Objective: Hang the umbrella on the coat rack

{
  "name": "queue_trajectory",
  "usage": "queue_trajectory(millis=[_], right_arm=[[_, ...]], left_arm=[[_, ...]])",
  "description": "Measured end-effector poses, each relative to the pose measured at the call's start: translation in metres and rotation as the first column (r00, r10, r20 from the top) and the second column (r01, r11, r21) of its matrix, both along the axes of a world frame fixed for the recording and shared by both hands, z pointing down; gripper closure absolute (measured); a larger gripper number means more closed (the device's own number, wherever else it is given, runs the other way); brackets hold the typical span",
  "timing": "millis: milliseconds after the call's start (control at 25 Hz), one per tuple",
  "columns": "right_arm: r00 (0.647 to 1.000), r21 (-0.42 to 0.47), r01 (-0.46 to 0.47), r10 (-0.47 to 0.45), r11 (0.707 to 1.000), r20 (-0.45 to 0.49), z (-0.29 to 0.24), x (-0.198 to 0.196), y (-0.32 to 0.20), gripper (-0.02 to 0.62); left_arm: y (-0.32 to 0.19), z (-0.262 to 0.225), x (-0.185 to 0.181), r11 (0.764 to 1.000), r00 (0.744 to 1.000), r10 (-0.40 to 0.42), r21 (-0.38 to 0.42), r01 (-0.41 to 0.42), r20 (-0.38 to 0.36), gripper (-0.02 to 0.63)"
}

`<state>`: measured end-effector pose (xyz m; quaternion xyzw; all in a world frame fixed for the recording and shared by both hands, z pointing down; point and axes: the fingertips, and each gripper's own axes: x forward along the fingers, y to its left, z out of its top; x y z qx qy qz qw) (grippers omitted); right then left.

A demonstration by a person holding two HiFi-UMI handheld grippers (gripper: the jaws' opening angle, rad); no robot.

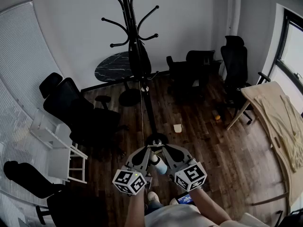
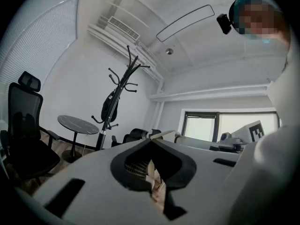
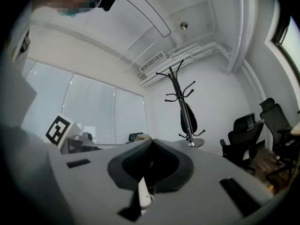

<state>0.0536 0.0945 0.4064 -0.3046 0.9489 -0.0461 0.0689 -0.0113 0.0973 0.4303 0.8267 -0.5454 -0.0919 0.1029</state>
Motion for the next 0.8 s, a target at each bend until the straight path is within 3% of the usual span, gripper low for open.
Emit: queue_trajectory(millis=[800], right_arm=[[1.0,-0.03,-0.005,0.006,1.0,0.014,0.004,-0.014,-0.017,0.583]], left_arm=[[-0.015,0.006,-0.009,1.0,1.0,0.029,-0.01,-0.029,0.0,0.586]])
